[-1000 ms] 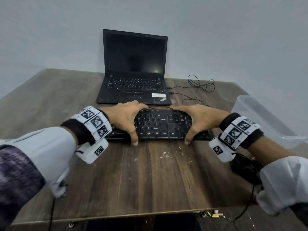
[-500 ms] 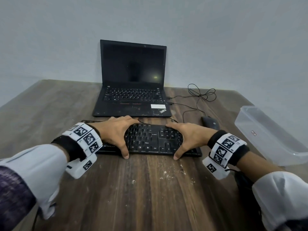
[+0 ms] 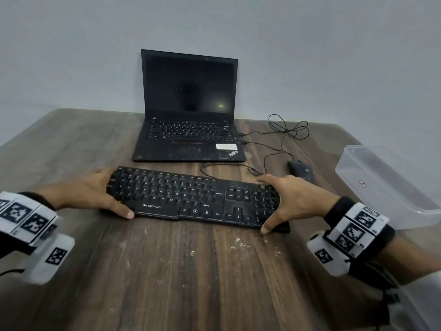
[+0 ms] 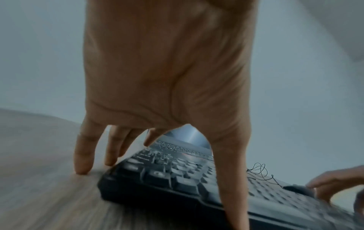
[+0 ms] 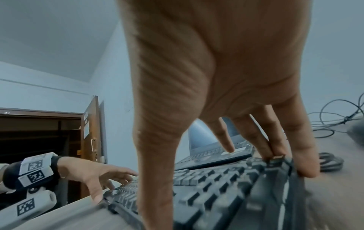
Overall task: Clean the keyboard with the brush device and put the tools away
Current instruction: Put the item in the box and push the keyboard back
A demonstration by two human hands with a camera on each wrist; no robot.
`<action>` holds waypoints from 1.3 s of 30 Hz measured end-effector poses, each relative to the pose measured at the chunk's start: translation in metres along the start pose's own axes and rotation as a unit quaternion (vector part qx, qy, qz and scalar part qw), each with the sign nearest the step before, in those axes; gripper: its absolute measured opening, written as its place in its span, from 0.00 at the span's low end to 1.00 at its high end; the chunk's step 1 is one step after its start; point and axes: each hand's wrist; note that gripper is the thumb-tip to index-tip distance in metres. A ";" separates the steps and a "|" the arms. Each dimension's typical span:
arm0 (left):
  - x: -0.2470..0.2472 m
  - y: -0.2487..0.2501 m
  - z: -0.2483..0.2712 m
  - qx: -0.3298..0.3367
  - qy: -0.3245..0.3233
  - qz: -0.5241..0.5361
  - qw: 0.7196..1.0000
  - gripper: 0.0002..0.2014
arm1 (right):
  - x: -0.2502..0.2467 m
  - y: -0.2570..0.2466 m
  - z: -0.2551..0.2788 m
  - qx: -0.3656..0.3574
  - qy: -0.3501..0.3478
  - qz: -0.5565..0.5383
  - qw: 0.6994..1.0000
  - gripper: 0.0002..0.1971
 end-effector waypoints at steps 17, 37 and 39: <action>0.027 0.012 -0.027 -0.040 0.099 0.061 0.992 0.55 | -0.012 0.043 -0.075 0.078 0.026 -0.007 0.997 0.55; 0.035 0.054 0.040 -0.019 0.138 -0.054 0.989 0.53 | -0.042 0.022 0.023 0.001 0.084 0.008 0.996 0.38; 0.043 0.064 0.065 0.022 0.140 -0.037 0.989 0.52 | -0.051 0.025 0.072 0.005 0.121 -0.033 0.992 0.34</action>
Point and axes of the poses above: each hand's wrist, its own z-axis away from the middle knuckle, its own x-axis out of the palm, y = z × x, and after that the axes turned 15 degrees about y, right-handed
